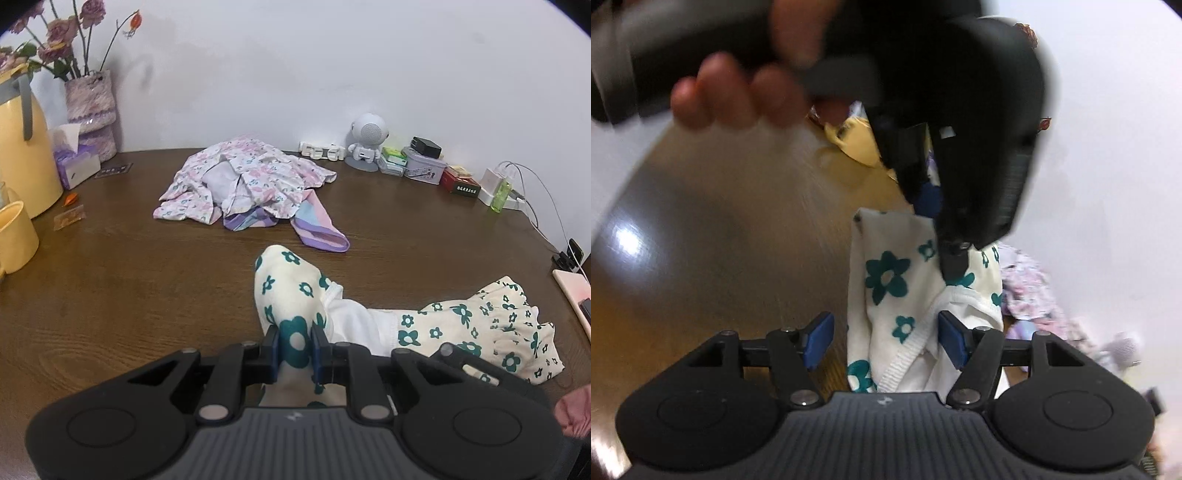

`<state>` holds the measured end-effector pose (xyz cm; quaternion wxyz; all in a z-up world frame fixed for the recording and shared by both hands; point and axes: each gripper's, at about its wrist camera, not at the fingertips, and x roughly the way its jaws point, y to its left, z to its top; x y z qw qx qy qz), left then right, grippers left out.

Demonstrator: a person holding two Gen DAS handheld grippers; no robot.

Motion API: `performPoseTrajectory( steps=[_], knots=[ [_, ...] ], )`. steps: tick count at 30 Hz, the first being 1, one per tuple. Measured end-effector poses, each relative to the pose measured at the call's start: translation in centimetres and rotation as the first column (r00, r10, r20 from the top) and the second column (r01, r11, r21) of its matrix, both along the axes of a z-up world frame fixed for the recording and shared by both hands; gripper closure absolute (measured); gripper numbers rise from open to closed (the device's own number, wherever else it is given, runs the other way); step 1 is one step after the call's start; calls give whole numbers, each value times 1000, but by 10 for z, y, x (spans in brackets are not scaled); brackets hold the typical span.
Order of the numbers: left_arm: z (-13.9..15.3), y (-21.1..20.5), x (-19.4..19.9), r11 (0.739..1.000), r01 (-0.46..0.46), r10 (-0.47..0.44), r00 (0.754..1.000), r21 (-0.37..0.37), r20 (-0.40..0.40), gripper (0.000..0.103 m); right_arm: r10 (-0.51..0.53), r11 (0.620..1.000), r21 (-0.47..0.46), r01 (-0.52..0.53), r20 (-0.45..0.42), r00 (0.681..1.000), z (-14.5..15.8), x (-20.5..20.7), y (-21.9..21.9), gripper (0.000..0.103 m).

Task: Fold clothes

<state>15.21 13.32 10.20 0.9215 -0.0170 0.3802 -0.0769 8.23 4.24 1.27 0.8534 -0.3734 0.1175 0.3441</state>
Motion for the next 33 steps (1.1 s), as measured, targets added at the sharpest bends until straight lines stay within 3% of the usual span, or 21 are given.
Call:
performPoseTrajectory(
  steps=[6, 10, 12, 14, 17, 19, 21, 27, 33],
  knots=[
    [-4, 6, -2, 999, -8, 8, 1000, -41, 5, 87, -106, 990, -84, 115, 104, 989, -15, -4, 20, 61],
    [-7, 11, -4, 997, -18, 19, 1000, -79, 6, 86, -129, 988, -75, 137, 93, 987, -17, -5, 22, 78],
    [-8, 14, -5, 995, -23, 24, 1000, -98, 7, 83, -134, 988, -60, 139, 78, 988, -17, -5, 22, 81],
    [-9, 24, -11, 986, -38, 42, 999, -163, 21, 80, -141, 989, -36, 143, 61, 988, -16, -5, 22, 83],
    [-12, 46, -25, 953, -70, 88, 995, -294, 50, 67, -151, 989, 12, 150, 31, 988, -13, -4, 18, 84],
    [-17, 57, -37, 927, -100, 133, 989, -360, 70, 48, -153, 987, 42, 153, 2, 988, -11, -2, 16, 84],
    [-26, 61, -44, 908, -114, 157, 985, -402, 76, 42, -152, 987, 60, 152, -14, 988, -11, -2, 15, 84],
    [-58, 57, -37, 860, -191, 211, 977, -473, -13, 40, -145, 985, 93, 148, -41, 989, -11, -2, 15, 84],
    [-75, 54, -20, 791, -235, 251, 967, -566, -50, 43, -137, 984, 104, 141, -50, 989, -11, 0, 16, 84]
  ],
)
